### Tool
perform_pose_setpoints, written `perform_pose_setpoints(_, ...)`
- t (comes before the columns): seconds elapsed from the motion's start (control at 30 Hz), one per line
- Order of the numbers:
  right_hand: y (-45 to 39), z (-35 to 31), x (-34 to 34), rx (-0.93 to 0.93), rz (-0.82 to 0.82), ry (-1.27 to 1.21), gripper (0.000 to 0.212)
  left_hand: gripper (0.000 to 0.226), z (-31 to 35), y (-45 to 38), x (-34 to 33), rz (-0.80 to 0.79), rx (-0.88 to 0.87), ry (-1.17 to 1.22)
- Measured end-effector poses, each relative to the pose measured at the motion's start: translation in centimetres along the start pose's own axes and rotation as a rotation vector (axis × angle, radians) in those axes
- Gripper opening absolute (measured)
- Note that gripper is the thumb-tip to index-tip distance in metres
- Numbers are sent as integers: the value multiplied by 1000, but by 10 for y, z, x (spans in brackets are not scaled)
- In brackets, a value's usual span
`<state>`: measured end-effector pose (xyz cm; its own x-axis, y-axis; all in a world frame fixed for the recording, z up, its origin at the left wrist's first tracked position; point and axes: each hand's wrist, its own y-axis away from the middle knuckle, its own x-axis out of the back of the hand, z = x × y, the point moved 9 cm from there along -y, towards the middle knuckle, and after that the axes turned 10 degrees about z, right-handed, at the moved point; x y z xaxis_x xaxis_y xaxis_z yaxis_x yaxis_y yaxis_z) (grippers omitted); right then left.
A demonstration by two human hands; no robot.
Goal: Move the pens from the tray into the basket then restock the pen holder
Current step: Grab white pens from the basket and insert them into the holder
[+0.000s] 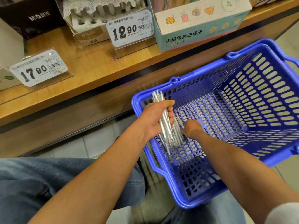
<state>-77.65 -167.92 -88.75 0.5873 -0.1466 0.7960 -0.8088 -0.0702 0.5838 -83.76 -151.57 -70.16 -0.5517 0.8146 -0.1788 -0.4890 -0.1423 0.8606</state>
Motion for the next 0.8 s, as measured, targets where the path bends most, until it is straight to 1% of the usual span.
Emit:
perform_pose_setpoints(0.07,-1,1,8,-12,2,-58,45,16,0,0,0,-2,-4,-24)
perform_pose_setpoints(0.13,1,1,25,-15,2,-173,47,17,-1,-1,-2,-6,-6,-43)
perform_pose_setpoints(0.2,10,-1,49,16,-9,-281,37,17,-4,-3,-3,-6,-4,-54)
perform_pose_setpoints(0.27,25,-6,79,64,19,-421,26,16,-5,-3,-3,-8,-10,-58)
perform_pose_setpoints(0.4,78,-33,128,169,33,-848,6,14,-4,-3,-5,-29,-24,-50)
perform_pose_setpoints(0.5,117,-60,152,238,77,-1066,10,13,-1,-1,-8,-40,-41,-31)
perform_pose_setpoints(0.57,135,-78,158,273,75,-1109,10,16,1,3,-12,-74,-45,5)
perform_pose_setpoints(0.67,146,-95,152,317,57,-1061,12,25,1,8,-15,-136,-38,29)
perform_pose_setpoints(0.73,143,-97,149,343,42,-1069,14,22,1,8,-13,-133,-56,25)
perform_pose_setpoints(0.8,136,-98,149,409,-42,-1115,9,16,3,7,-12,-103,-72,66)
